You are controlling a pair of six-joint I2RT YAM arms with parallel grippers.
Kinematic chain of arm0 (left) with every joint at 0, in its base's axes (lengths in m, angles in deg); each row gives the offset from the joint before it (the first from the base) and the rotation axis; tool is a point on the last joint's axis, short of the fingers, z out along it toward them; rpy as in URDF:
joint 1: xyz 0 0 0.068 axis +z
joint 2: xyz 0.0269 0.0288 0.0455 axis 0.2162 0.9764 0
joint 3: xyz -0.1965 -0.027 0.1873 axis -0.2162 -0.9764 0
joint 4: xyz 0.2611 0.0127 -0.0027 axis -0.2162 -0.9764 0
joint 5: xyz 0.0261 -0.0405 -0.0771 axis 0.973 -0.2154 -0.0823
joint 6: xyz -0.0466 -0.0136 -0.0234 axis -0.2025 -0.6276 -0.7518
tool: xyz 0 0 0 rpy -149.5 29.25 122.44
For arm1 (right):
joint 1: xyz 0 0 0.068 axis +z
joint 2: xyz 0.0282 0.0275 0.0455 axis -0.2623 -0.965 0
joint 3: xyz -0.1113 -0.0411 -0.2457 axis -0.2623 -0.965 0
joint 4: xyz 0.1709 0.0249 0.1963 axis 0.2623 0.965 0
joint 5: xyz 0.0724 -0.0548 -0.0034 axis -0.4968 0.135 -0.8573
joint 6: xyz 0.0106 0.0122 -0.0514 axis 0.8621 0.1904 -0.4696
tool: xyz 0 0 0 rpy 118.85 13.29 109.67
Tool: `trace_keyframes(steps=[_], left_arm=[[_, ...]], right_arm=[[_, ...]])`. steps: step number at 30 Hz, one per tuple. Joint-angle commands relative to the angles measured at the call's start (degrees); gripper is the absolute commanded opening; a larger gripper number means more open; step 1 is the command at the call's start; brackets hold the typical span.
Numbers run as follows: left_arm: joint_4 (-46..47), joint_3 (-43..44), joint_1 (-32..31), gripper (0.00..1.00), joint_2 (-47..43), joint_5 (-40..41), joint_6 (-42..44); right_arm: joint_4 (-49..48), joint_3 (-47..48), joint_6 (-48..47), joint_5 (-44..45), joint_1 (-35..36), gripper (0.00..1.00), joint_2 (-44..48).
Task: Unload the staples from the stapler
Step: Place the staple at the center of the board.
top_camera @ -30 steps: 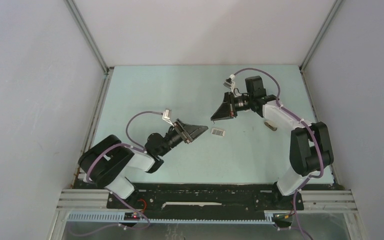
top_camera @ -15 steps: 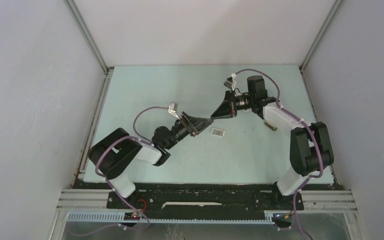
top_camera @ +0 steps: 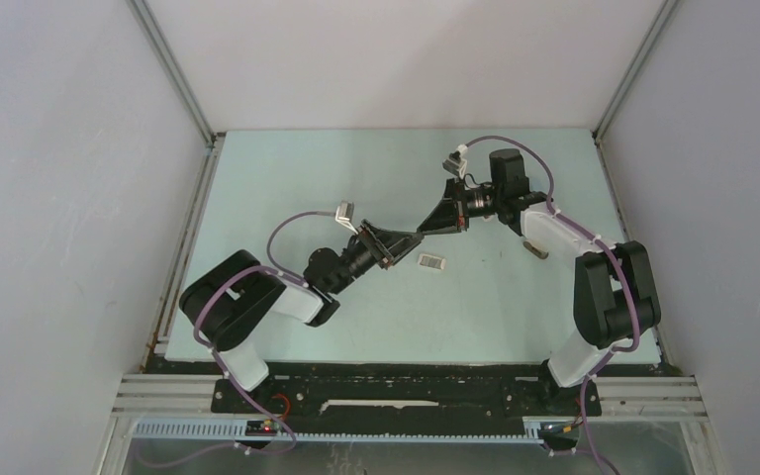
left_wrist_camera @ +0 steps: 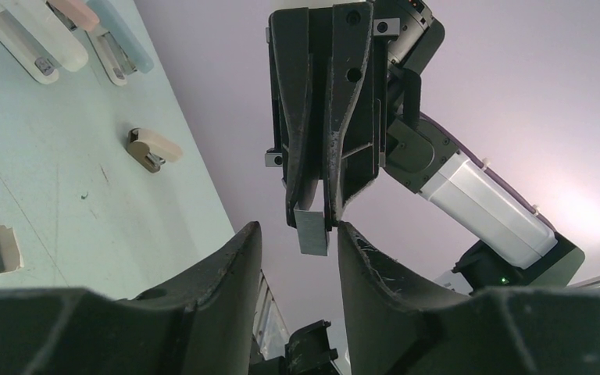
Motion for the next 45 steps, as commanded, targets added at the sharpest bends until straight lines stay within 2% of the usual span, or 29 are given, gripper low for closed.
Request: trace_keyframes(steps=[1, 7, 23, 45], left_arm=[[2.69, 2.73, -0.43, 0.45, 0.00, -0.26, -0.58], [2.72, 3.31, -0.97, 0.44, 0.20, -0.73, -1.14], [2.76, 3.80, -1.48, 0.34, 0.29, -1.28, -2.60], [2.76, 3.62, -1.48, 0.33, 0.37, -1.65, -3.66]], right_arm=[[-1.60, -0.06, 1.02, -1.60, -0.32, 0.07, 1.55], [-5.17, -1.07, 3.28, -1.76, -0.58, 0.07, 1.65], [-4.52, -1.10, 2.13, -1.26, -0.85, 0.07, 1.44], [-4.08, -1.11, 1.50, -1.12, -1.20, 0.08, 1.36]])
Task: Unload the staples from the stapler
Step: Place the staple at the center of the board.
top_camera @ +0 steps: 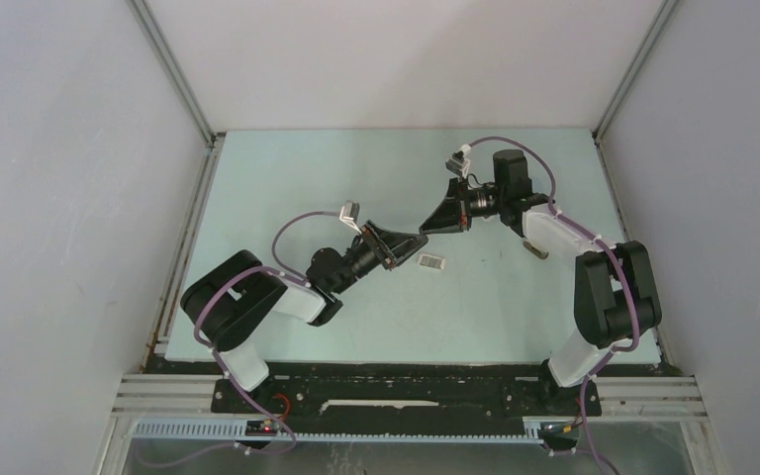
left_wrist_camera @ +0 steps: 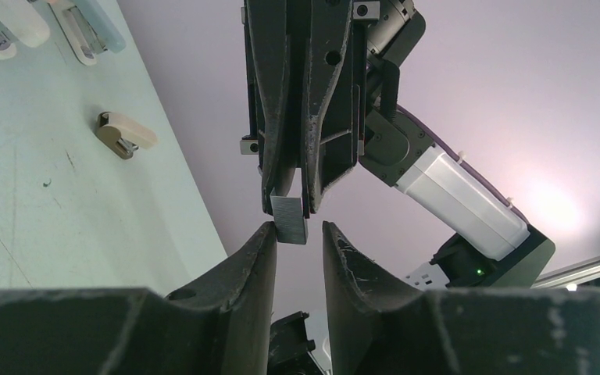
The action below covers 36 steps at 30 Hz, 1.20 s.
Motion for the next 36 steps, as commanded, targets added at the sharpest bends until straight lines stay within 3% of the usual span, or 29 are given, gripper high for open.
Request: trace_keyframes(steps=[1, 13, 19, 24, 36], left_arm=[[2.59, 2.53, -0.26, 0.32, 0.19, -0.45, -0.58], [2.59, 2.62, -0.22, 0.19, 0.53, -0.60, -0.72], [2.59, 2.37, -0.17, 0.17, 0.30, -1.30, -0.06], [2.59, 1.11, -0.20, 0.16, -0.30, -1.88, 0.55], [2.50, -4.65, 1.00, 0.15, -1.91, -5.76, 3.47]], right_arm=[[-0.87, 0.11, -0.70, -0.24, -0.20, 0.08, 1.34], [-0.72, 0.14, -1.25, -0.52, -0.02, 0.14, 1.33], [-0.42, 0.13, -1.89, -0.74, -0.11, 0.42, 1.75], [-0.71, 0.14, -1.68, -1.25, -1.11, 0.54, 2.46], [3.19, 0.15, -7.88, 1.23, -5.95, 0.57, 5.76]])
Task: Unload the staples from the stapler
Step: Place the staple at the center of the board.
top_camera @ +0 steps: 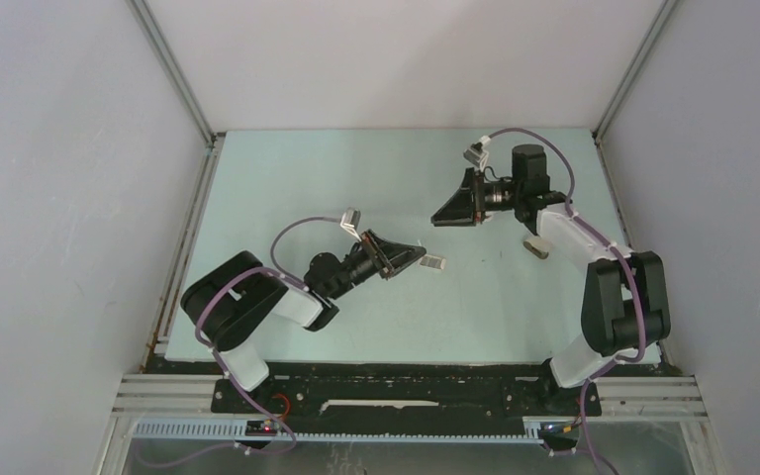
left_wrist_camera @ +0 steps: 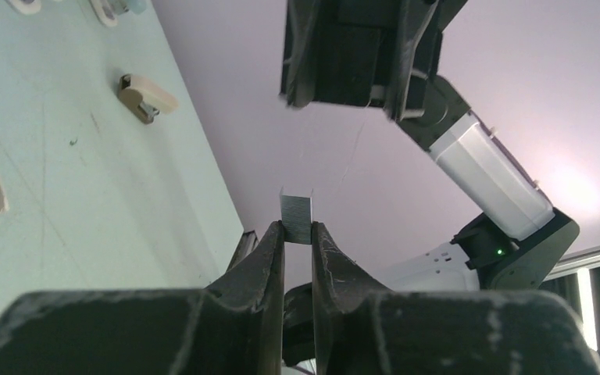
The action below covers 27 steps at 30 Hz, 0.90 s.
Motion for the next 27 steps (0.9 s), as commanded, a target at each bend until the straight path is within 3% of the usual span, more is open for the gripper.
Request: trace_keyframes(steps=[1, 6, 11, 15, 20, 27], left_arm=[[2.45, -2.65, 1.09, 0.14, -2.05, -3.93, 2.94], [-0.99, -3.91, 2.36, 0.13, -2.96, -7.90, 5.04], [-22.85, -1.33, 2.40, 0.13, -9.36, -10.05, 15.25], [-48.76, 3.84, 2.12, 0.13, -16.07, -7.49, 27.64], [-78.08, 12.54, 0.62, 0.13, -18.43, 0.48, 41.54], [-101.50, 24.15, -4.81, 0.14, -11.75, 15.44, 51.09]], right_arm=[[2.65, 0.07, -4.95, 1.38, -2.97, 0.56, 3.20], [4.81, 0.22, -7.93, 3.37, -5.42, 0.56, 3.87], [8.38, 1.18, -11.51, 5.15, -5.71, 0.56, 3.45], [9.42, 1.48, -12.91, 6.02, -5.76, 0.56, 3.32], [10.86, 1.92, -14.53, 6.84, -5.73, 0.56, 3.30], [11.13, 1.94, -15.04, 7.11, -5.83, 0.56, 2.90]])
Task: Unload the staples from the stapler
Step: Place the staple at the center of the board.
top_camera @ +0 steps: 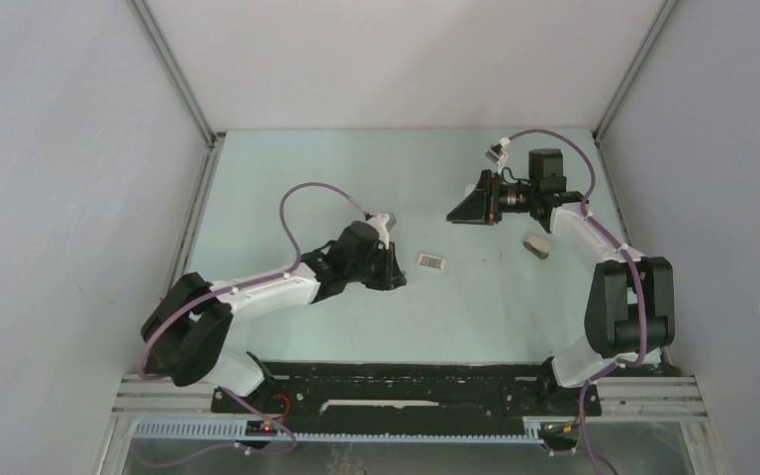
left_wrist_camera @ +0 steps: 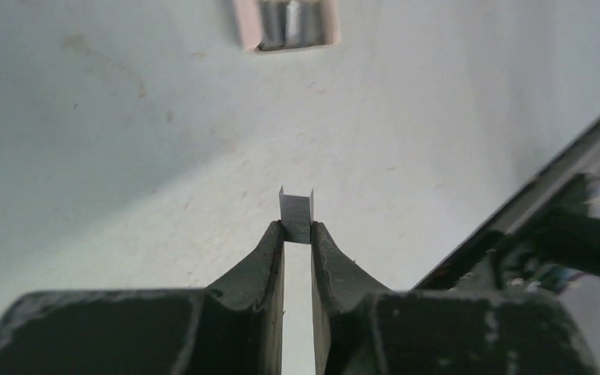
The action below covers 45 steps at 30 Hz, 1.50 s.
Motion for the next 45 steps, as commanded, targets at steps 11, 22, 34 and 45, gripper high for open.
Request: trace_keyframes(steps=[11, 22, 34, 45], left_arm=[[-32.58, 17.80, -8.78, 0.16, 15.21, 23.48, 13.09], [-33.38, 19.40, -9.35, 0.25, 19.64, 22.67, 13.42], [-31.50, 18.08, -9.35, 0.38, 16.88, 22.63, 11.88], [-21.18, 8.91, -9.34, 0.60, 3.21, 25.18, 7.96]], right_arm=[[0.42, 1.97, -2.39, 0.34, -0.29, 0.56, 0.96], [0.38, 1.90, -2.25, 0.10, -0.55, 0.56, 0.89], [0.49, 1.96, -2.35, 0.10, -0.81, 0.56, 1.19], [0.67, 1.98, -3.43, -0.73, -0.82, 0.56, 1.38]])
